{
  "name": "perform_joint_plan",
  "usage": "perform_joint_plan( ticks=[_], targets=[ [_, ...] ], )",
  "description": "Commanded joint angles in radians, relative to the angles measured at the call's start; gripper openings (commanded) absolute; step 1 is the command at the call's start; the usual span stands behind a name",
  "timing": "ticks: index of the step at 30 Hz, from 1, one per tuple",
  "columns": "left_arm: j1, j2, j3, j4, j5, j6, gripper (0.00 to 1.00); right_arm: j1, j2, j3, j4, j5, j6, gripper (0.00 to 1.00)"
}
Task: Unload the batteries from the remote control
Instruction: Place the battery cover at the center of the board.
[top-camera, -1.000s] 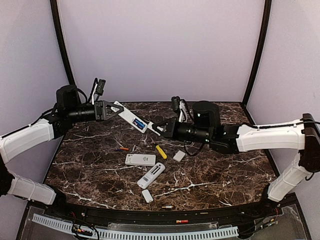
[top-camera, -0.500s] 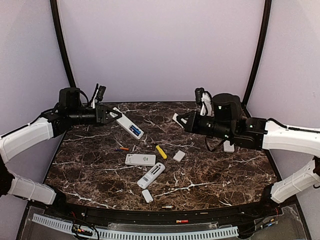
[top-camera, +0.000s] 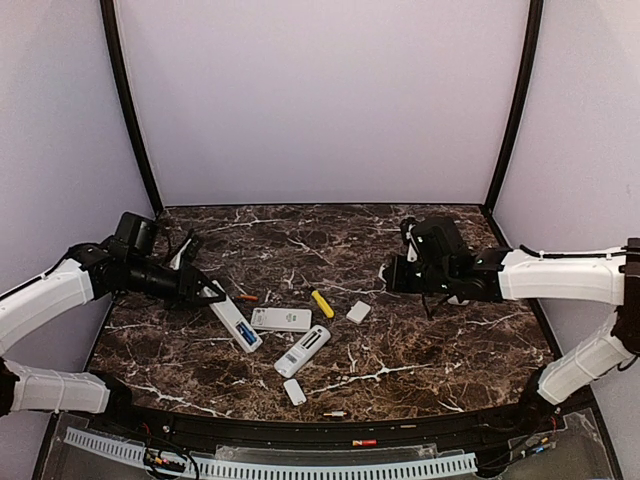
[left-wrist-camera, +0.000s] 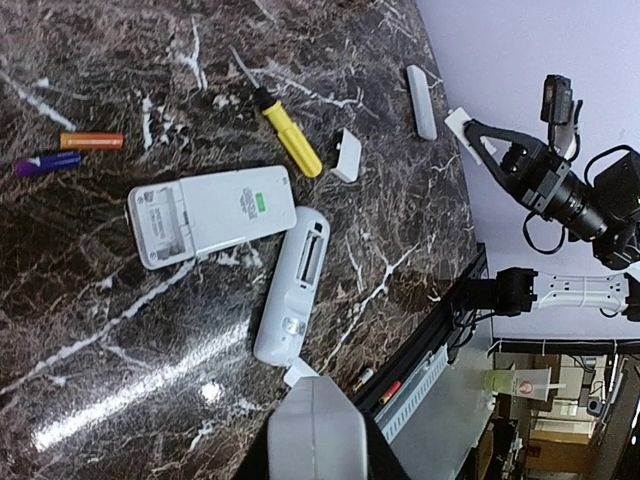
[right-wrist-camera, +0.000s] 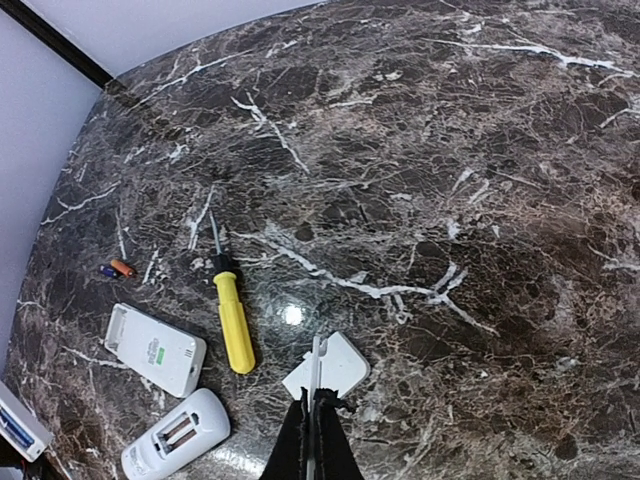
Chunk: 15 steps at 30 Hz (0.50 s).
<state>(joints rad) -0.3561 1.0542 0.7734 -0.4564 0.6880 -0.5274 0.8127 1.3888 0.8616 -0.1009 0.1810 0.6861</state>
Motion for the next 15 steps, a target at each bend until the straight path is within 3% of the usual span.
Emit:
perform_joint_plan(
  ticks=[1,15],
  targets=[
    [0.002,-0.002,-0.046,-0.088,0.037,0.005,0.00,-0.029,0.047,-0.024,0.043,0.031,0.005,0.01],
    [0.002,0.202,-0.016,-0.088,0.099,0.083,0.00,-0.037,0.078,-0.041,0.012,0.084,0.061,0.55]
  ],
)
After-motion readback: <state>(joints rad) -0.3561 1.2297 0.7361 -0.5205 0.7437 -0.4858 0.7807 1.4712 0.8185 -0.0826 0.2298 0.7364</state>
